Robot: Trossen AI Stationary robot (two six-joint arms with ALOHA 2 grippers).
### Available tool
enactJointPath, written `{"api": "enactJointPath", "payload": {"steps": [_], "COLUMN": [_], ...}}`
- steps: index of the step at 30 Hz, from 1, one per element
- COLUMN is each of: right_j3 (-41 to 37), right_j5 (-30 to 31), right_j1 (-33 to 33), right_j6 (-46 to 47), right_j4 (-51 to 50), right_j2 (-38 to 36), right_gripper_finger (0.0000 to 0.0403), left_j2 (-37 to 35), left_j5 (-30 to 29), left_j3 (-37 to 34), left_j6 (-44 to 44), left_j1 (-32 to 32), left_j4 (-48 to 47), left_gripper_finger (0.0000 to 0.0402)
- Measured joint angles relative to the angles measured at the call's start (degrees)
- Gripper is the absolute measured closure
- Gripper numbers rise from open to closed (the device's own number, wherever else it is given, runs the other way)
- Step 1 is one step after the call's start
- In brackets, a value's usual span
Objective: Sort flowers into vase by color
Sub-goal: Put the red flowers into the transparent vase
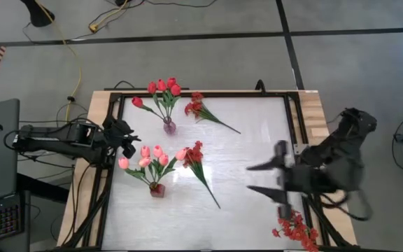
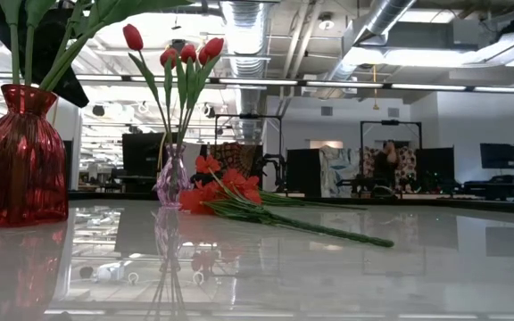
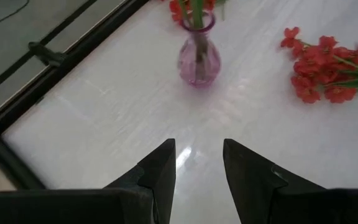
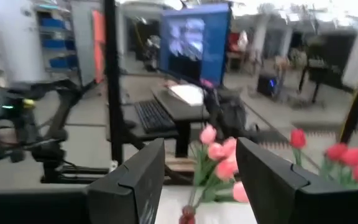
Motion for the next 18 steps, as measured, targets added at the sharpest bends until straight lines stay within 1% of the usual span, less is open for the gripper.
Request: {"api": "enactJointPath", "payload": {"steps": [3,8,14,16,18], "right_j3": [1.6,4.21,4.16,4.14,4.11], "right_j5": [-3.34,-13.82,-14.54,-14.96,-17.42], "right_j1": [-5.82,-17.0,-29.64,-33.41,-37.0], "right_j6": [3.98,13.6,23.91,26.36,26.78], "right_j4": [-4.47,-16.45,-36.17,-39.67,-40.12], "right_j2": [2.95,7.21,12.37,14.67,17.29], "right_gripper_finger": [0.018,0.018,0.018,0.018,0.018], "left_j2": [0.01,0.67,0.79,0.81,0.81], "left_j5": [1.91,3.18,3.63,3.68,3.7], "left_j3": [-1.07,-1.07,-1.07,-1.07,-1.07], "left_j6": [1.11,2.18,2.25,2.26,2.26], "left_j1": [0.0,0.0,0.0,0.0,0.0], "left_j4": [1.26,1.96,1.97,1.96,1.96], "left_gripper_finger": [0.0278,0.0278,0.0278,0.0278,0.0278]}}
